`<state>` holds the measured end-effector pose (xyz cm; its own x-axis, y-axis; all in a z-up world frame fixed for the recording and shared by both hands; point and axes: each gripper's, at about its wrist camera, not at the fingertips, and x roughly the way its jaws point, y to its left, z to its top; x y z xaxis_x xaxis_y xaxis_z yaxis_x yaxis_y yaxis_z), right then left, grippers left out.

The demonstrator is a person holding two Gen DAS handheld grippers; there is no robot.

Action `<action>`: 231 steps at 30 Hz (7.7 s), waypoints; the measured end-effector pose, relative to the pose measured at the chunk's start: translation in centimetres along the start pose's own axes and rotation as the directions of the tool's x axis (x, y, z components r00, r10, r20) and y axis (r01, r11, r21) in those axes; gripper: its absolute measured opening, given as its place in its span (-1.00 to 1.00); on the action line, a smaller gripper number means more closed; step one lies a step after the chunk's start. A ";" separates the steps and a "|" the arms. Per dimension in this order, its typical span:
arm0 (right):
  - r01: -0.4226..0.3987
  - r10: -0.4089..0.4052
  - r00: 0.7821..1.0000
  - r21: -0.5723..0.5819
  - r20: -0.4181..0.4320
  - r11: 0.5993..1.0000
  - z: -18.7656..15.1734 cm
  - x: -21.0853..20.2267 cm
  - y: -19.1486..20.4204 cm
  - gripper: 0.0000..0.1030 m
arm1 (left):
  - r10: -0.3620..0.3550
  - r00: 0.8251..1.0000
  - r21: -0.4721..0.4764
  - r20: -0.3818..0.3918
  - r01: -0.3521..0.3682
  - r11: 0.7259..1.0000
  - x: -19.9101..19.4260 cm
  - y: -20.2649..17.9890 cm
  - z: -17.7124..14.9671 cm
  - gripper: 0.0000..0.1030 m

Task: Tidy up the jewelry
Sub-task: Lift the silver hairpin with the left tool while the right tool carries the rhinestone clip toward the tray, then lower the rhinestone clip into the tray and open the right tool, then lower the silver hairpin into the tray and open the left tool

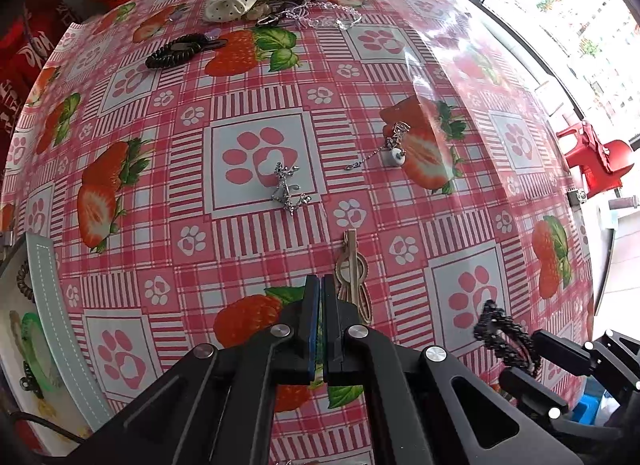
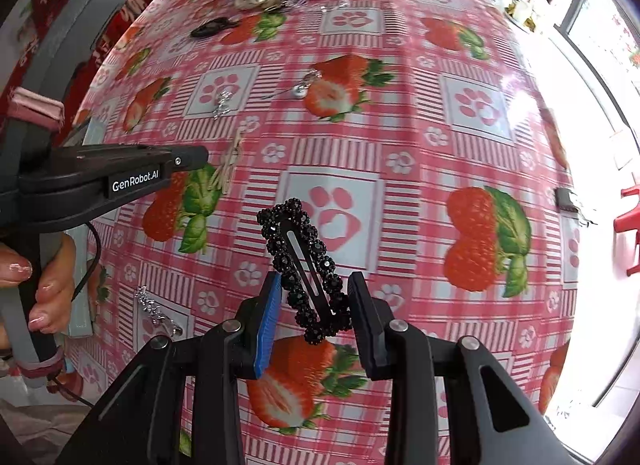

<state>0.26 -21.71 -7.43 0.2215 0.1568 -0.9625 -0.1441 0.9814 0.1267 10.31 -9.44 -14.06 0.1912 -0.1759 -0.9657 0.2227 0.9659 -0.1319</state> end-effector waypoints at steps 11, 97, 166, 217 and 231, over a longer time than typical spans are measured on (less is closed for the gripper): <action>-0.013 0.012 1.000 0.054 0.019 0.998 0.1 -0.7 -1.8 -0.29 | 0.030 1.000 -0.024 -0.002 -0.030 0.999 -0.6 -0.6 0.1 1.00; -0.259 0.222 0.966 -0.455 -0.135 0.852 1.4 0.9 27.9 -0.29 | 0.196 0.979 -0.527 0.059 -0.136 0.839 -17.0 24.4 -24.2 -0.72; -0.258 0.138 0.957 -0.532 -0.255 0.806 3.4 8.8 34.1 -0.01 | 0.235 0.970 -0.481 -0.063 -0.236 0.845 -12.3 24.9 -24.2 -0.71; -0.263 0.178 0.960 -0.490 -0.214 0.831 4.1 6.4 33.9 -0.01 | 0.254 0.967 -0.502 -0.035 -0.237 0.832 -13.4 25.0 -25.0 -0.70; -0.261 0.197 0.962 -0.434 -0.187 0.862 4.4 5.0 31.6 -0.01 | 0.254 0.967 -0.505 0.018 -0.211 0.837 -13.2 25.3 -24.4 1.00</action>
<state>1.06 10.58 -7.16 0.0043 0.3235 -0.9462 -0.6009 0.7572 0.2561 -9.89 21.99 -10.07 0.2591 0.0722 -0.9631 -0.3369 0.9413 -0.0201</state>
